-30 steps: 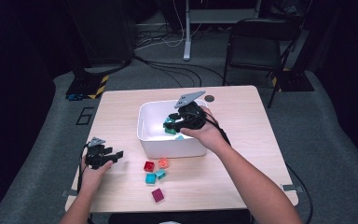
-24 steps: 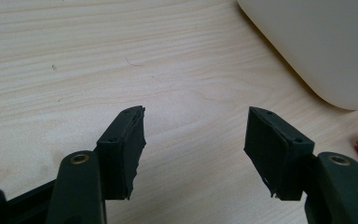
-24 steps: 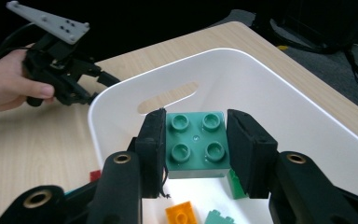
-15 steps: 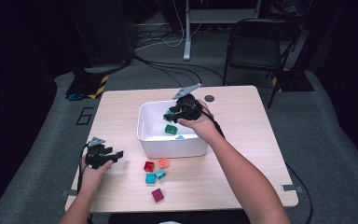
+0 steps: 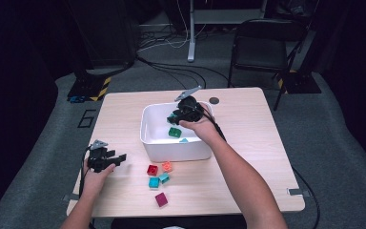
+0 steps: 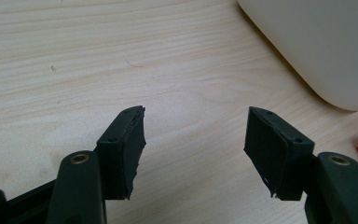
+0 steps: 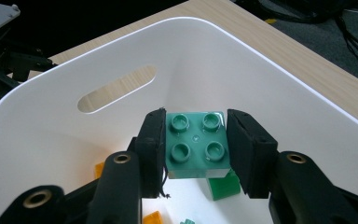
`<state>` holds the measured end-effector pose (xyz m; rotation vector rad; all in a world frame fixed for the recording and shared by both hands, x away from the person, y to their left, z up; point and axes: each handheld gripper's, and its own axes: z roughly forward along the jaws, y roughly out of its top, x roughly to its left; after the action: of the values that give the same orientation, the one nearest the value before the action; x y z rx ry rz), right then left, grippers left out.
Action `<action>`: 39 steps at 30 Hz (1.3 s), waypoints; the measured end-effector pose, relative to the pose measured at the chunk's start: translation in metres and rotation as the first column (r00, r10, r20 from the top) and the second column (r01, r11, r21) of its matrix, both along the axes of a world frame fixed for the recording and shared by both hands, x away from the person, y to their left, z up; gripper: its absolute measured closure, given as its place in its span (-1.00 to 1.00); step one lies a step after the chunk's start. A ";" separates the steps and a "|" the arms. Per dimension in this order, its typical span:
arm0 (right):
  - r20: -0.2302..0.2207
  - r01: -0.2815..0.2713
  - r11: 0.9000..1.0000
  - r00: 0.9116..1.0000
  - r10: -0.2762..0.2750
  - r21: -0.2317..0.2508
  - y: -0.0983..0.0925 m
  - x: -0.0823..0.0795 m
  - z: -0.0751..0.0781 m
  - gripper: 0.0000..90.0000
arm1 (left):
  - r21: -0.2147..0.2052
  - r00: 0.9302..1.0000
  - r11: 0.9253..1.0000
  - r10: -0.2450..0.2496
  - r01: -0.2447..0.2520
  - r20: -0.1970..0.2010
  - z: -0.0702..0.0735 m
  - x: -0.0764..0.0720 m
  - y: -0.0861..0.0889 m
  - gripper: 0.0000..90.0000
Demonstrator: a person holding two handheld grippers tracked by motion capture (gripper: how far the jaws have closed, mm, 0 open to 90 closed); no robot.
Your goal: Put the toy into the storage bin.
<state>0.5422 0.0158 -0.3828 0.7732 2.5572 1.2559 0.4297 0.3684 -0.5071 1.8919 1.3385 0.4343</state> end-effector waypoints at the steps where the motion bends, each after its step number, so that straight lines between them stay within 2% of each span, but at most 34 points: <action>1: -0.004 0.006 1.000 1.000 -0.006 -0.002 0.001 0.000 -0.001 0.30 | -0.001 1.000 1.000 0.000 0.000 -0.002 0.000 0.000 0.000 -0.17; 3: -0.001 -0.001 1.000 1.000 0.001 -0.008 0.003 0.002 -0.003 0.30 | -0.001 1.000 1.000 0.000 0.000 0.001 0.000 0.000 0.000 -0.16; 4: -0.016 0.006 1.000 1.000 -0.006 -0.013 0.004 0.001 -0.004 0.30 | -0.001 1.000 1.000 0.000 0.000 0.001 0.000 0.000 0.000 -0.16; 11: -0.003 -0.007 1.000 1.000 0.007 -0.023 0.009 0.004 -0.008 0.30 | -0.003 1.000 1.000 0.001 -0.001 0.002 0.000 0.000 -0.001 -0.16; 17: -0.025 0.008 0.999 1.000 -0.009 -0.032 0.010 0.004 -0.010 0.28 | -0.005 1.000 1.000 0.000 0.000 0.002 0.000 0.000 0.000 -0.16; 20: -0.017 0.013 1.000 1.000 -0.014 -0.028 0.010 0.005 -0.010 0.24 | -0.002 1.000 1.000 0.000 0.000 0.001 0.000 0.000 0.000 -0.16; 22: -0.020 0.014 1.000 1.000 -0.015 -0.026 0.009 0.003 -0.008 0.24 | -0.004 1.000 1.000 0.000 0.000 0.001 0.000 0.000 0.000 -0.17; 25: 0.002 0.003 1.000 1.000 -0.003 -0.010 0.007 0.001 -0.004 0.24 | -0.008 1.000 1.000 0.005 -0.005 0.006 0.000 0.000 0.000 -0.16; 28: -0.003 0.004 1.000 1.000 -0.004 0.000 0.005 -0.004 0.003 0.22 | -0.005 1.000 1.000 0.005 -0.005 0.004 0.000 0.000 0.000 -0.16; 30: 0.015 -0.006 1.000 1.000 0.006 0.001 0.002 -0.009 0.008 0.21 | -0.005 1.000 1.000 0.005 -0.005 0.004 0.000 0.000 -0.001 -0.16; 39: 0.032 -0.002 1.000 0.999 0.001 0.028 -0.010 -0.031 0.023 0.19 | 0.000 1.000 1.000 0.003 -0.003 0.000 0.000 0.000 0.000 -0.16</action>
<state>0.5115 0.0056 -0.3599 0.7498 2.5206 1.2966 0.4294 0.3679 -0.5068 1.8896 1.3413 0.4359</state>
